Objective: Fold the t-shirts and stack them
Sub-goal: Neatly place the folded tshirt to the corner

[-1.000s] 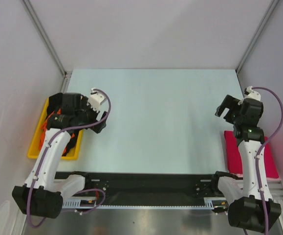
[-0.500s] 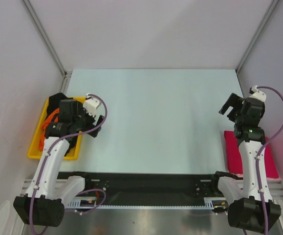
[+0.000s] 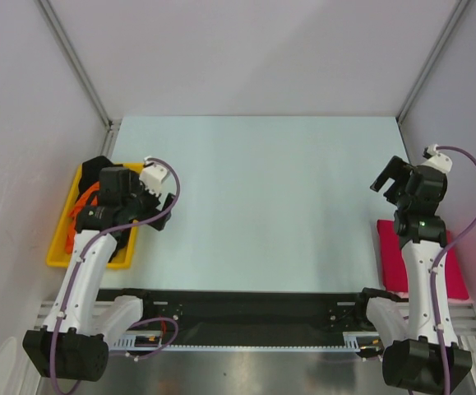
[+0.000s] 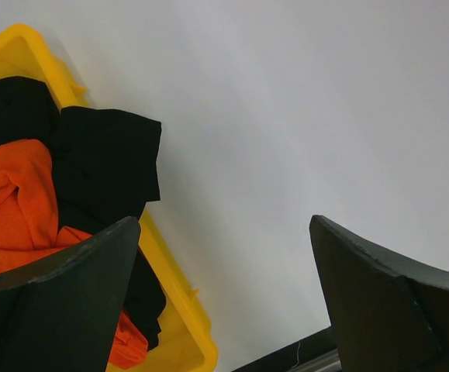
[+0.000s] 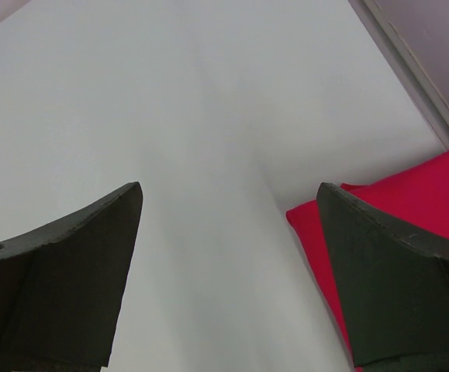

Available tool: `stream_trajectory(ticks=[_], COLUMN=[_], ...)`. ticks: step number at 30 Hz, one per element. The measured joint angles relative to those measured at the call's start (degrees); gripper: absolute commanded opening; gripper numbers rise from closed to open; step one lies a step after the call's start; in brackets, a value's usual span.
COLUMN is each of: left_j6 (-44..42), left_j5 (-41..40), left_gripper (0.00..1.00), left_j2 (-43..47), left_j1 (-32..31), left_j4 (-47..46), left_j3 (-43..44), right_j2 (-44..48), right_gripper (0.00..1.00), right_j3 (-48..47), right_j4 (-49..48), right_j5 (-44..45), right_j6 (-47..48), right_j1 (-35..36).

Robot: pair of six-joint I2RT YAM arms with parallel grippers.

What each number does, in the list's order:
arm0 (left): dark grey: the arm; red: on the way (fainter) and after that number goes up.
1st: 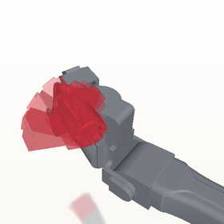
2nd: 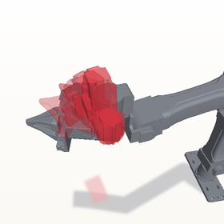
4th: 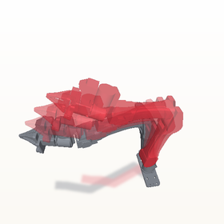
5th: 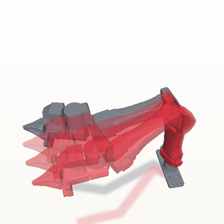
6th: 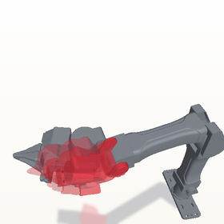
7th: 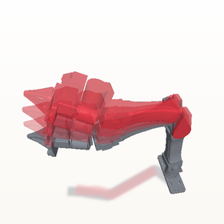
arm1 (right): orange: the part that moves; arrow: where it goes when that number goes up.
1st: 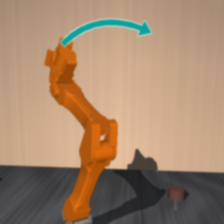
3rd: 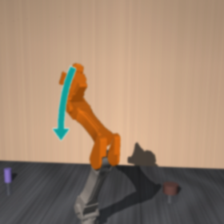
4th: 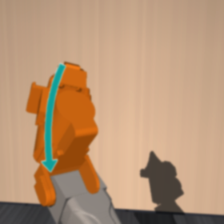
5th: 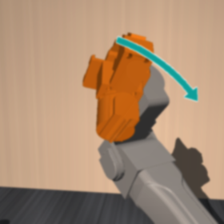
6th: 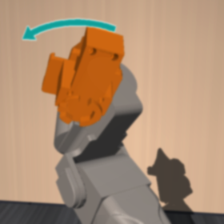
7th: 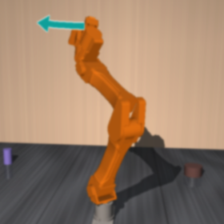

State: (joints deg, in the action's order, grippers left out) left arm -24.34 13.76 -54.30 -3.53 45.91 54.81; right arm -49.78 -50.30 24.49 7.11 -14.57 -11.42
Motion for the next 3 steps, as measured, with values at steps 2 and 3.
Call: stream_trajectory(ticks=[2, 3], left_j6=[0.13, 0.20], left_j5=[0.07, 0.09], left_gripper=[0.97, 0.97], left_j2=[0.00, 0.00], left_j1=[0.04, 0.07], left_j4=[-0.02, -0.04], left_j3=[0.00, 0.00], right_j2=[0.26, 0.48], right_gripper=[1.00, 1.00], right_j3=[0.00, 0.02], right_j4=[-0.02, -0.11], right_j5=[0.02, 0.02], right_j6=[-0.17, -0.20], right_j1=[0.00, 0.00])
